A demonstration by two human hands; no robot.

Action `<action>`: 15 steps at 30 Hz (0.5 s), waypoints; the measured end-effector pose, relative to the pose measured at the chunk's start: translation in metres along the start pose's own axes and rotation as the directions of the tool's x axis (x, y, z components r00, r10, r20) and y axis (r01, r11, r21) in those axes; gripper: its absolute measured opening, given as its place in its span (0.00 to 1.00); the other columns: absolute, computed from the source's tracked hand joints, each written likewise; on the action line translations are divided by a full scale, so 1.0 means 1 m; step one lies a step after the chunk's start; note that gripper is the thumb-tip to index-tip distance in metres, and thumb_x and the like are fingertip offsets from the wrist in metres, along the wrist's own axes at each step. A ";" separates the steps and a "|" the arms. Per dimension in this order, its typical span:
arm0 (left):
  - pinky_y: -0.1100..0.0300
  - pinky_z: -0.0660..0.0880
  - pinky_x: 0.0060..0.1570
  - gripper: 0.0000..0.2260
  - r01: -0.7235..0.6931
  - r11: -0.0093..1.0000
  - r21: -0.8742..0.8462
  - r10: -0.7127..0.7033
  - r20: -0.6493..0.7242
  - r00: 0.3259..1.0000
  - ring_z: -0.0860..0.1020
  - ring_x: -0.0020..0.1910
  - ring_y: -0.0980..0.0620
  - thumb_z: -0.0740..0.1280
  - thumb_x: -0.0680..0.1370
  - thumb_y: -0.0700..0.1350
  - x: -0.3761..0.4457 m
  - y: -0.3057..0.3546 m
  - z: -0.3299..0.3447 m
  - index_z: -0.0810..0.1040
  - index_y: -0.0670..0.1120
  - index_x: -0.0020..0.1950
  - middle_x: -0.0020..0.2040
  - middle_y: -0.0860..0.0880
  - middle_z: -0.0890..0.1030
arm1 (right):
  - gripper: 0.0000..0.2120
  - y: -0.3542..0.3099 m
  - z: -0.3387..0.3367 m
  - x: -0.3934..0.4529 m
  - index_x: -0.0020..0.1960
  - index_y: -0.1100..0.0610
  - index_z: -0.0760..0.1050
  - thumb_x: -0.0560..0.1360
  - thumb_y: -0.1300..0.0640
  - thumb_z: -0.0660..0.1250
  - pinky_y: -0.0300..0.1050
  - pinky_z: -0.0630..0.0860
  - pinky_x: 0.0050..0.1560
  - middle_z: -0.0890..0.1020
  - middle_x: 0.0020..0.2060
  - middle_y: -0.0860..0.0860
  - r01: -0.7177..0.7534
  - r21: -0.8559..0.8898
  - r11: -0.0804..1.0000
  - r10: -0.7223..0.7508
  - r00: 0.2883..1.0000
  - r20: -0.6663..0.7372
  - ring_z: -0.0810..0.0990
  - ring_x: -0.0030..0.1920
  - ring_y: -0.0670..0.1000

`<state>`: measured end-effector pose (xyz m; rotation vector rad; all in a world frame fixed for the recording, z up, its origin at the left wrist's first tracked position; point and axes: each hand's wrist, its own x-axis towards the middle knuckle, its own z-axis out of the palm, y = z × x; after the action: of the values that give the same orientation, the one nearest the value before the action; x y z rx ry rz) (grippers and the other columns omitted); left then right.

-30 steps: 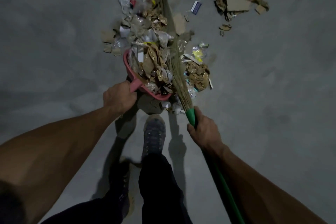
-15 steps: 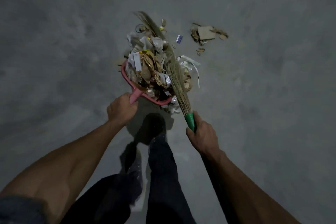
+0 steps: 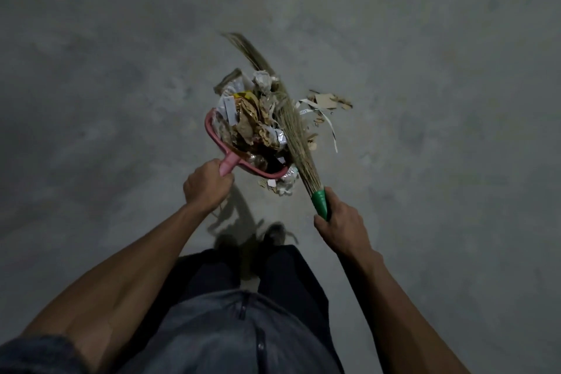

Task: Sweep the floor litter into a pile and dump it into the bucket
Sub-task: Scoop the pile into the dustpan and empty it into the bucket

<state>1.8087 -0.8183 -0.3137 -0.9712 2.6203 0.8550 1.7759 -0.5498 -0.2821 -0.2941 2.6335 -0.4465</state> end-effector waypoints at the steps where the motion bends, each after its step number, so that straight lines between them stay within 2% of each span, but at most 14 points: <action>1: 0.56 0.67 0.39 0.08 -0.004 1.000 -0.008 0.004 -0.018 1.000 0.75 0.40 0.42 0.63 0.77 0.50 -0.013 0.000 -0.007 0.76 0.46 0.45 0.41 0.45 0.78 | 0.31 -0.002 -0.007 -0.009 0.75 0.52 0.61 0.74 0.53 0.65 0.49 0.70 0.43 0.81 0.52 0.58 0.023 -0.013 1.000 -0.023 1.000 -0.002 0.78 0.51 0.62; 5: 0.55 0.68 0.39 0.07 0.012 0.999 -0.030 -0.015 -0.104 0.995 0.76 0.42 0.40 0.64 0.76 0.50 -0.063 0.000 -0.021 0.76 0.46 0.46 0.42 0.44 0.78 | 0.28 -0.002 -0.031 -0.040 0.72 0.53 0.63 0.74 0.54 0.65 0.47 0.67 0.39 0.80 0.49 0.58 0.147 -0.054 0.988 -0.148 0.989 -0.015 0.78 0.48 0.62; 9: 0.55 0.68 0.38 0.08 0.067 0.994 -0.092 -0.084 -0.198 0.977 0.77 0.41 0.40 0.64 0.76 0.50 -0.123 0.000 -0.015 0.76 0.46 0.45 0.40 0.44 0.79 | 0.29 0.017 -0.049 -0.065 0.74 0.52 0.60 0.75 0.54 0.65 0.47 0.65 0.38 0.79 0.48 0.57 0.261 -0.124 0.957 -0.261 0.965 0.018 0.74 0.44 0.59; 15: 0.56 0.69 0.38 0.06 0.188 0.952 -0.241 -0.262 -0.329 0.907 0.76 0.38 0.42 0.65 0.76 0.48 -0.242 0.017 0.010 0.77 0.46 0.46 0.38 0.46 0.78 | 0.26 0.056 -0.073 -0.109 0.71 0.50 0.62 0.75 0.53 0.66 0.49 0.73 0.40 0.80 0.48 0.57 0.483 -0.151 0.863 -0.478 0.876 0.073 0.77 0.45 0.61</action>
<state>1.9816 -0.6749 -0.2207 -1.5899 2.6627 0.9804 1.8306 -0.4488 -0.1971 -1.0199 2.5495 -0.3718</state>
